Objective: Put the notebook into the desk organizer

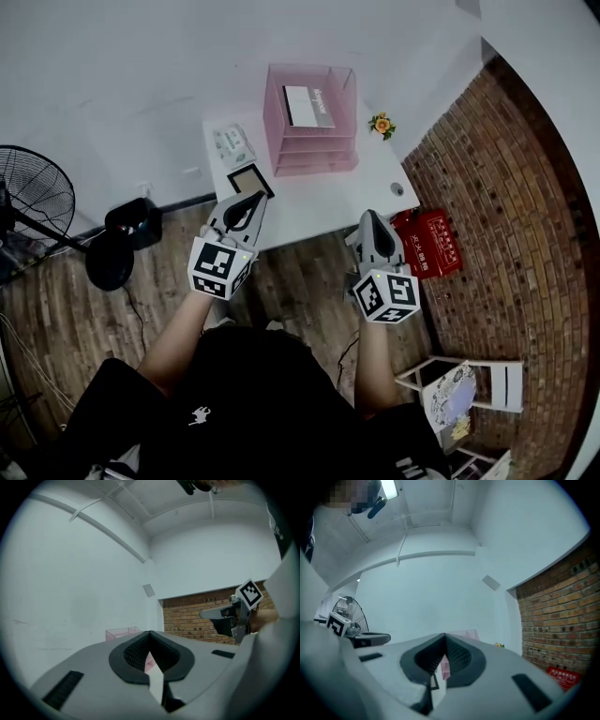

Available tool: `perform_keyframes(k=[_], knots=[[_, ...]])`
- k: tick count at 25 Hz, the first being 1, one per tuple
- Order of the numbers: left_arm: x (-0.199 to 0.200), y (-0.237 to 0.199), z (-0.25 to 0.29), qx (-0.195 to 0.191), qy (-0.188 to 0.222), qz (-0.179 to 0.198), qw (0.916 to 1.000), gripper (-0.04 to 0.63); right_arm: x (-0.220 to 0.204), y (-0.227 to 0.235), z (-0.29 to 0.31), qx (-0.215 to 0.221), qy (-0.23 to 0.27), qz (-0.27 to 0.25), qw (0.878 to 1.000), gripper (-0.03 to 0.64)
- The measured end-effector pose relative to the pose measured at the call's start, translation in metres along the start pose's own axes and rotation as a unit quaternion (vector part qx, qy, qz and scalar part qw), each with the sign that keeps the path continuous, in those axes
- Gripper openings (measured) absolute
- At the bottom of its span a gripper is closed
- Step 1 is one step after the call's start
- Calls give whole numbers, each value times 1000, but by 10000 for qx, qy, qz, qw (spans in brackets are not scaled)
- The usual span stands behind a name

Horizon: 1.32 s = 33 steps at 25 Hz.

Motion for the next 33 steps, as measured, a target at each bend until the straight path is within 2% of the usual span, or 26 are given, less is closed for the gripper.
perform_keyframes(k=[9,17,25,33], knots=[[-2,-43,-38,-418,48,-33,9991,2,0,-54,-19,-560,172,111,9982,2],[-1,-59,-63,-742,85,-41,9972,2,1,-92,-36,-894,226,44,9957,2],[2,-65,-79,-920,166,-70,9956,2,3,-116,-46,-1057,223,-89,9941,2],[1,-66,-87,-1011,169,-67,9947,2,3,-132,-50,-1030,210,-165,9943,2]])
Point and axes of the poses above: the fingertips, and each gripper's own axes: z forward along the fingers, y to its right, x out of its top, the point moved 7 cm from there along -z, backward along the fingers, and after that the axes turned 2 degrees about -z, right-handed, at the moved point
